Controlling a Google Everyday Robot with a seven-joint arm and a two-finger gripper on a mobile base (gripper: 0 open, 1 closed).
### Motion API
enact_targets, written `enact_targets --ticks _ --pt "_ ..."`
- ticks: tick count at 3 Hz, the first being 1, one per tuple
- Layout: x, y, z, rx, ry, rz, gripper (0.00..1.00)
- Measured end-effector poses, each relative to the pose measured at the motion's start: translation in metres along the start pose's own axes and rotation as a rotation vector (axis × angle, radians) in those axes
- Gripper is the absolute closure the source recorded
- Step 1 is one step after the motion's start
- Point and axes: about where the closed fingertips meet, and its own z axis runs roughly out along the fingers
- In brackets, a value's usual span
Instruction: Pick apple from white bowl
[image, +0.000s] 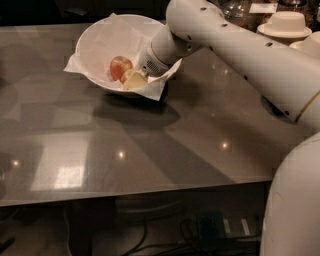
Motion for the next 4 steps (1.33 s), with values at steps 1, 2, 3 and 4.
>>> enact_targets --ticks 1,2,3,4 --pt "0.001 0.000 0.001 -0.003 0.001 -0.001 0.66" --pt "-0.003 0.001 -0.001 -0.008 0.001 -0.018 0.89" --pt "-0.010 -0.001 -0.008 -0.005 -0.002 -0.042 1.00" --pt "-0.019 -0.005 -0.023 0.011 -0.009 -0.070 1.00"
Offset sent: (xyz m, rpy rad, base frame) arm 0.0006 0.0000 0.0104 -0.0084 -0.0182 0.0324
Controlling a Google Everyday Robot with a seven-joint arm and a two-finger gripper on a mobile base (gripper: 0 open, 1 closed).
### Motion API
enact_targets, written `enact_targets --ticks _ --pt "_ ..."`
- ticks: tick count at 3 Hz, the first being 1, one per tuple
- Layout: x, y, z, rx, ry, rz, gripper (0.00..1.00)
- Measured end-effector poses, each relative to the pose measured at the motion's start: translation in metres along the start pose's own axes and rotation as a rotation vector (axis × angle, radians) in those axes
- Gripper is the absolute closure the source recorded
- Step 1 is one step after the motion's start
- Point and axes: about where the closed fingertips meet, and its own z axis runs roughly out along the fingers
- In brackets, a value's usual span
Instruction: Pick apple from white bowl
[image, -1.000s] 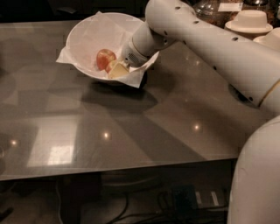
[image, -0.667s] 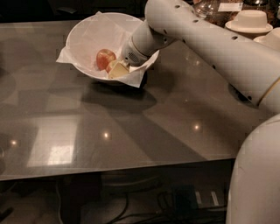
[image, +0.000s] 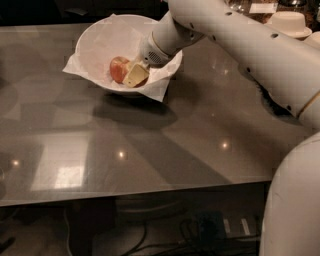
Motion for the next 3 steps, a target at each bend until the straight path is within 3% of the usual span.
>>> enact_targets --ticks 1,3 --pt "-0.010 -0.004 -0.023 0.025 -0.021 -0.027 1.00" --pt "-0.051 -0.007 -0.084 0.045 -0.145 -0.093 1.00"
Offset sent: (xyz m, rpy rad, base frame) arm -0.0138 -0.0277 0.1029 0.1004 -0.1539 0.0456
